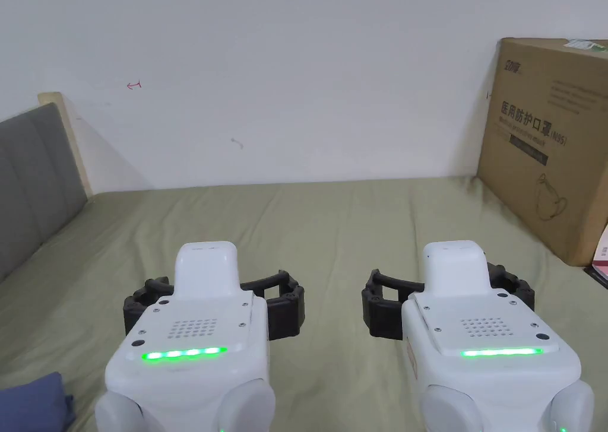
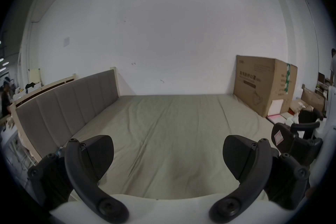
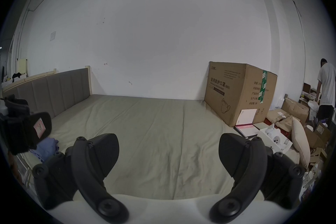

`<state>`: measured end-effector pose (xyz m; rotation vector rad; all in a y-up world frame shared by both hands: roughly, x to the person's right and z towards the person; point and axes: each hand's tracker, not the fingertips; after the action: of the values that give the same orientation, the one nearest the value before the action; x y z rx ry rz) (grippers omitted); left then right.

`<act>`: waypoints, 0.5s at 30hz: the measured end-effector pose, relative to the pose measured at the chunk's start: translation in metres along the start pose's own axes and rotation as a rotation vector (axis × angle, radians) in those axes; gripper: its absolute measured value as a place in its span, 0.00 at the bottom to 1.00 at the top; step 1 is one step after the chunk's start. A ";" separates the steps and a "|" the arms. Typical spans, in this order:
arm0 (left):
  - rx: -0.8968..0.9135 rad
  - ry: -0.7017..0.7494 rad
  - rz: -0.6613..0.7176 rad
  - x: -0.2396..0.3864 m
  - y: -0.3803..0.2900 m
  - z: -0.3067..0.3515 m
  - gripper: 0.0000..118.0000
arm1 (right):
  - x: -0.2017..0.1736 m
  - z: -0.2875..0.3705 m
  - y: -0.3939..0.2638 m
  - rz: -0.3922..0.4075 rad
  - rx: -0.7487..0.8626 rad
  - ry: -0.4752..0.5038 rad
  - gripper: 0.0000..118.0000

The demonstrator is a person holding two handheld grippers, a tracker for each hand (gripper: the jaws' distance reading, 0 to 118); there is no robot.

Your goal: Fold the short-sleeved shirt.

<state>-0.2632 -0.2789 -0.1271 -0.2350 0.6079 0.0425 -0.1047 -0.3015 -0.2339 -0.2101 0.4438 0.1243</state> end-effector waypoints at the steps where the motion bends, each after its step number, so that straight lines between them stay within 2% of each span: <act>1: 0.018 0.002 0.015 -0.001 -0.001 0.001 1.00 | 0.000 0.000 0.000 -0.001 -0.001 0.001 0.94; 7: 0.022 0.034 -0.026 0.001 0.001 0.004 1.00 | 0.002 0.000 -0.002 -0.012 -0.012 0.000 0.94; 12: -0.021 -0.021 -0.002 -0.004 0.002 -0.001 1.00 | 0.004 0.000 -0.002 -0.047 -0.023 0.013 0.94; 15: 0.048 0.005 -0.049 -0.001 -0.004 0.001 0.98 | 0.004 0.000 -0.002 -0.036 -0.016 0.005 0.94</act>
<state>-0.2630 -0.2820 -0.1250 -0.2036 0.6075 -0.0197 -0.1004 -0.3028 -0.2351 -0.2345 0.4440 0.0922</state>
